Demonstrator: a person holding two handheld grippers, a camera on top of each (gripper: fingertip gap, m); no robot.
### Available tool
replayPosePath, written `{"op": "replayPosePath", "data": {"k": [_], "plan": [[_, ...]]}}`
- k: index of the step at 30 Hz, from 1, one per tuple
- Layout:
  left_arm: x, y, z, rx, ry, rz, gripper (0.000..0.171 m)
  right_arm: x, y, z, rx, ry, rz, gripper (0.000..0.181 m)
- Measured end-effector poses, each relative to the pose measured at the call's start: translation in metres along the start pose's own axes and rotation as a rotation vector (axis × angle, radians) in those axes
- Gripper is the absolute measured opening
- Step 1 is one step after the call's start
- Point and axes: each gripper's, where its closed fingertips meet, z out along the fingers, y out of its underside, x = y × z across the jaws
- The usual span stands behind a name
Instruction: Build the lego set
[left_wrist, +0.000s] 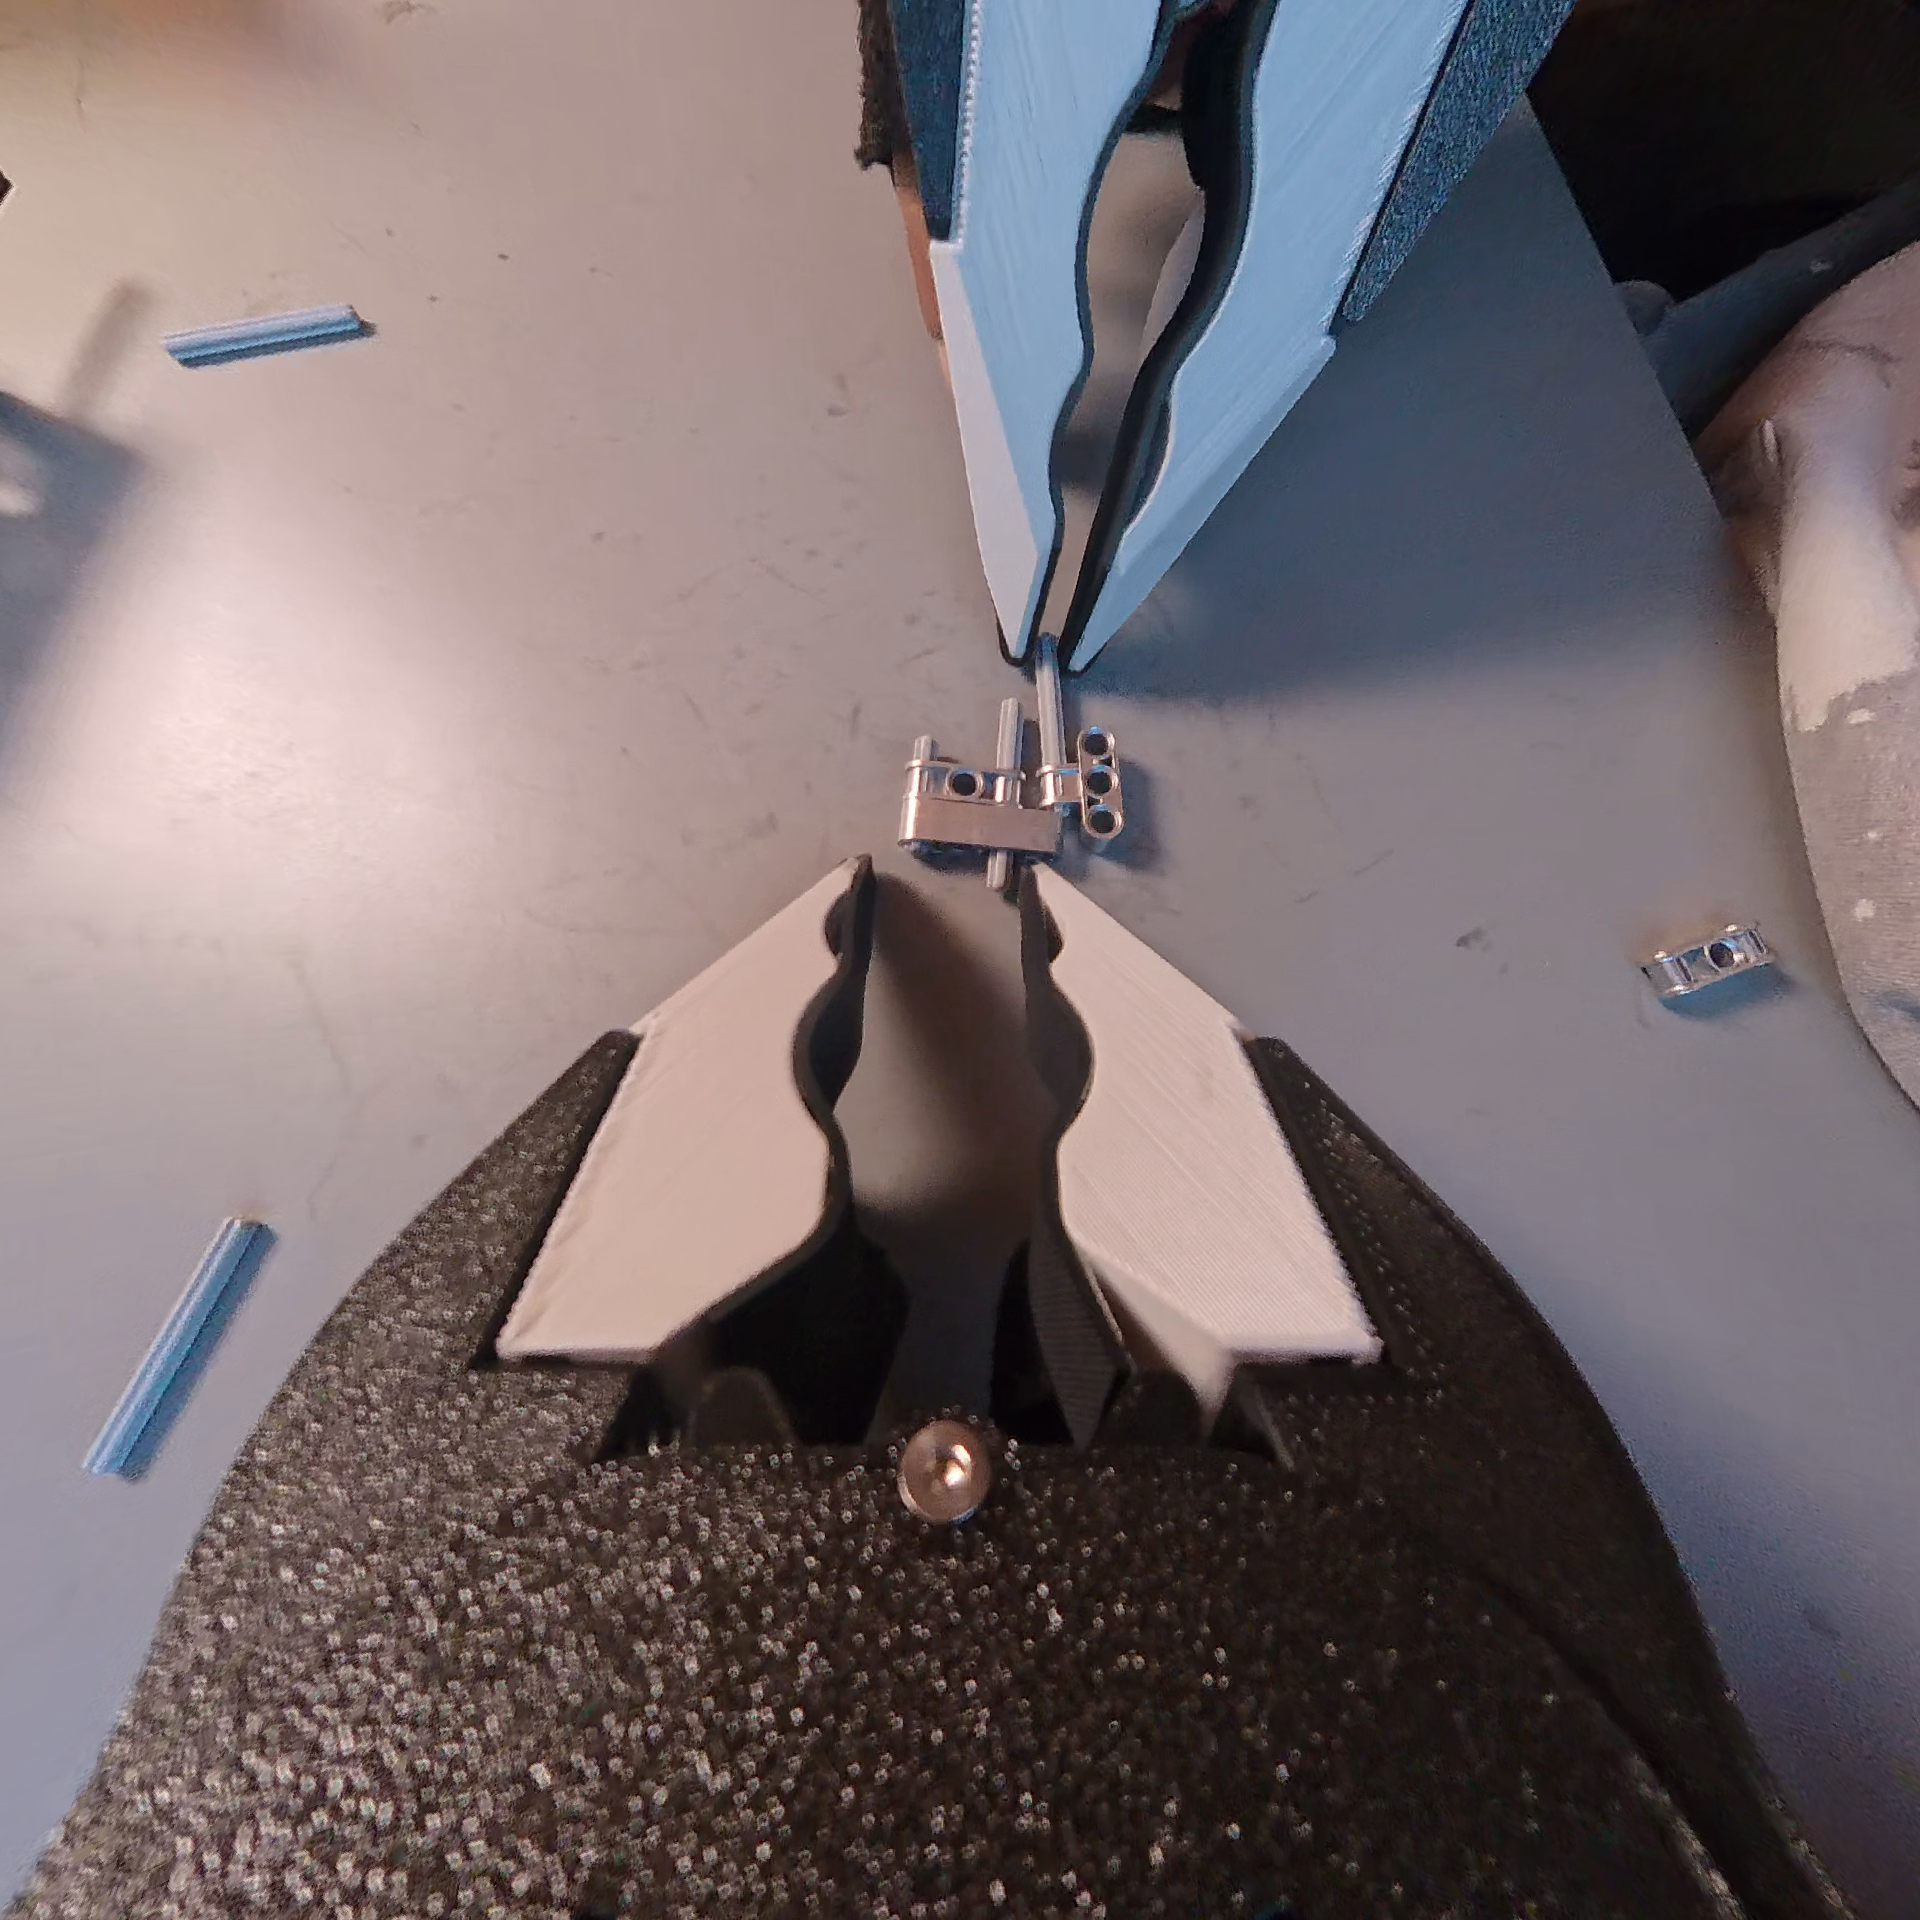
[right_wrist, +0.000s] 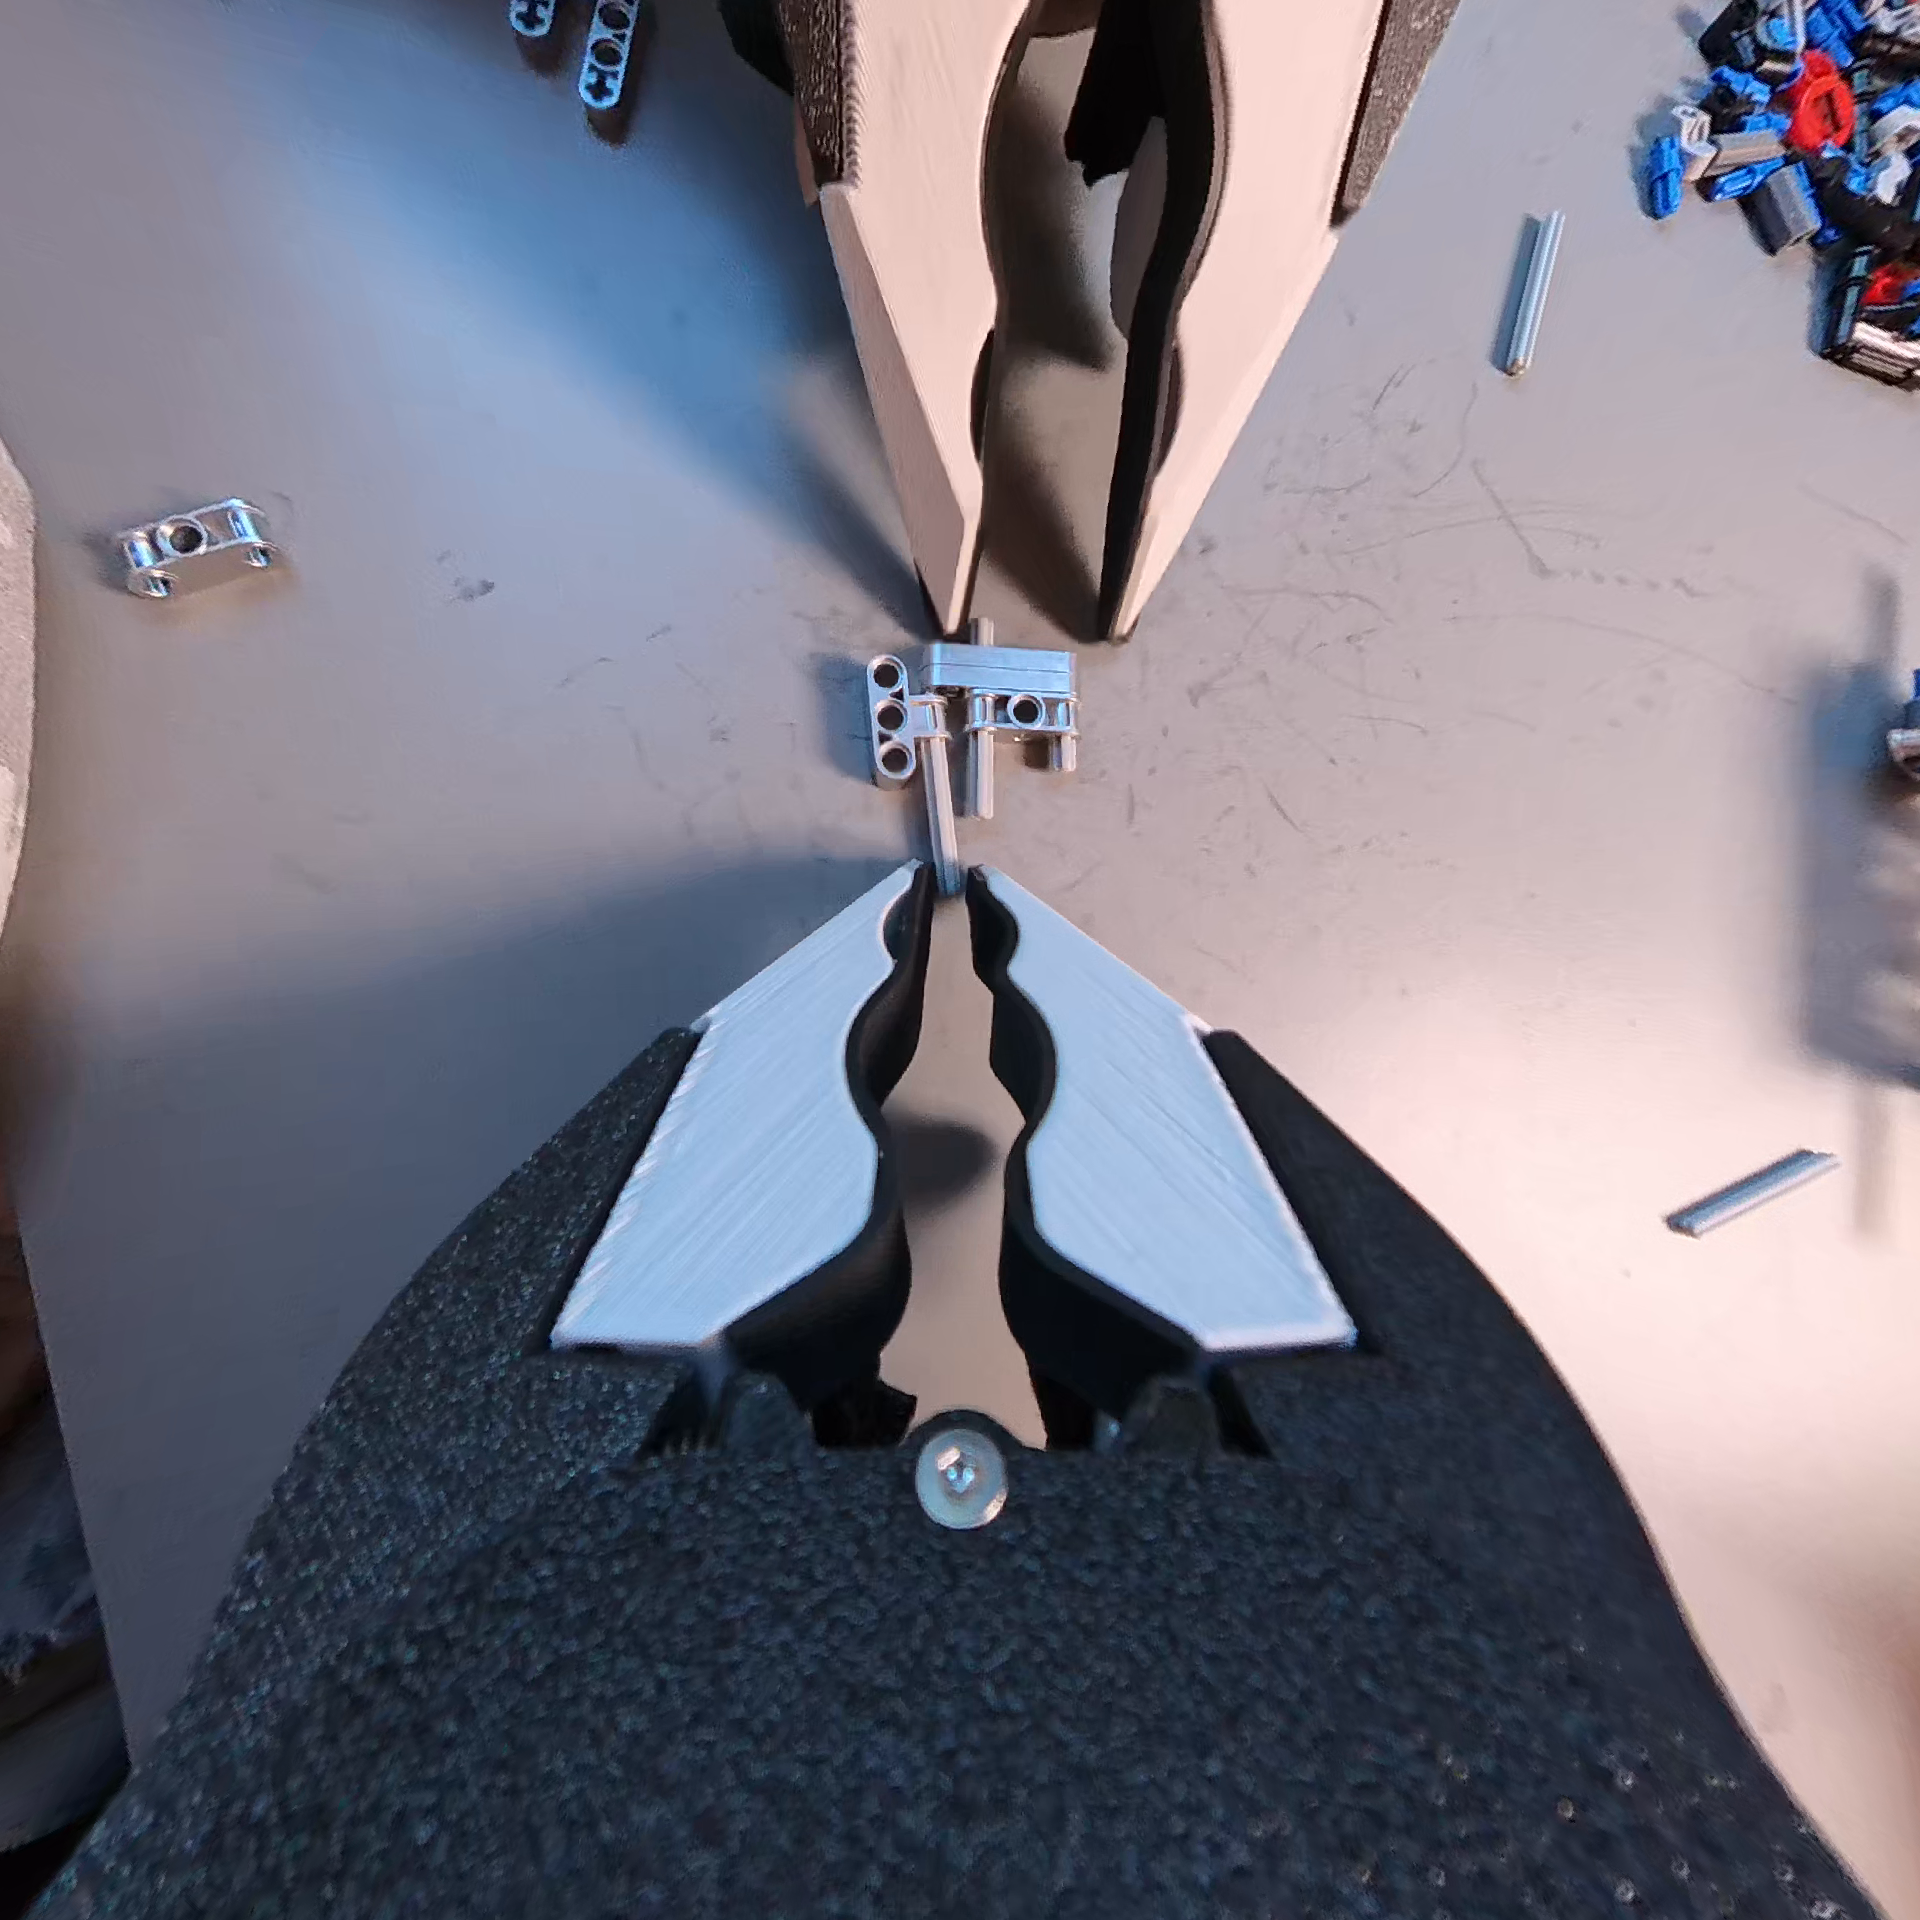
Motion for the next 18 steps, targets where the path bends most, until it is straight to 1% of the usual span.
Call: {"op": "replayPosePath", "data": {"k": [7,18], "plan": [[0.005,-0.001,0.001,-0.010,0.025,0.011,0.027,0.000,-0.001,0.002,-0.005,0.002,0.017,0.003],[0.014,0.001,-0.003,-0.031,0.039,-0.012,0.027,0.002,-0.001,0.001,-0.012,0.011,-0.010,0.006]]}}
